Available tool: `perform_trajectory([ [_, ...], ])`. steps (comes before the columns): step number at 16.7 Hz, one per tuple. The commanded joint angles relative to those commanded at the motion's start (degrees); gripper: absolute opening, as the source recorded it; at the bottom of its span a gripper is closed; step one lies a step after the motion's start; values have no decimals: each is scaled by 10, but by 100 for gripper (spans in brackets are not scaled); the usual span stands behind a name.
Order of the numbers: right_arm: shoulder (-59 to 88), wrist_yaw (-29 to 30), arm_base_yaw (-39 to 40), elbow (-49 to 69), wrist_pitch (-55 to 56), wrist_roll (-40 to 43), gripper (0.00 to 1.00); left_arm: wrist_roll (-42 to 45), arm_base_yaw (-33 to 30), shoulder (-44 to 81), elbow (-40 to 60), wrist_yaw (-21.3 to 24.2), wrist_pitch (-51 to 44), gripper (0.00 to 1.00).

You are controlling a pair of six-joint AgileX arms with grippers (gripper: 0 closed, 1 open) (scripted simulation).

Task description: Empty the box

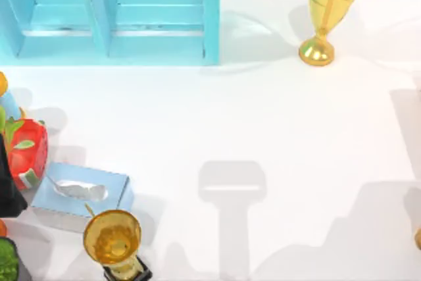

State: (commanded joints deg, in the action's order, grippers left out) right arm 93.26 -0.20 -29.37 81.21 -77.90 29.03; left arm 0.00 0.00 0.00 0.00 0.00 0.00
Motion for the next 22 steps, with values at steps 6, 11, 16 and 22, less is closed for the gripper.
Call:
perform_trajectory([
  [6,4,0,9,1,7,-6,0,0,0,0,0,0,0,100],
  [11,36,-2,133,14,81,-89,0,0,0,0,0,0,0,100],
  [16,87,-2,322,9,156,-252,0,0,0,0,0,0,0,100],
  [22,138,2,446,-24,179,-436,0,0,0,0,0,0,0,100],
])
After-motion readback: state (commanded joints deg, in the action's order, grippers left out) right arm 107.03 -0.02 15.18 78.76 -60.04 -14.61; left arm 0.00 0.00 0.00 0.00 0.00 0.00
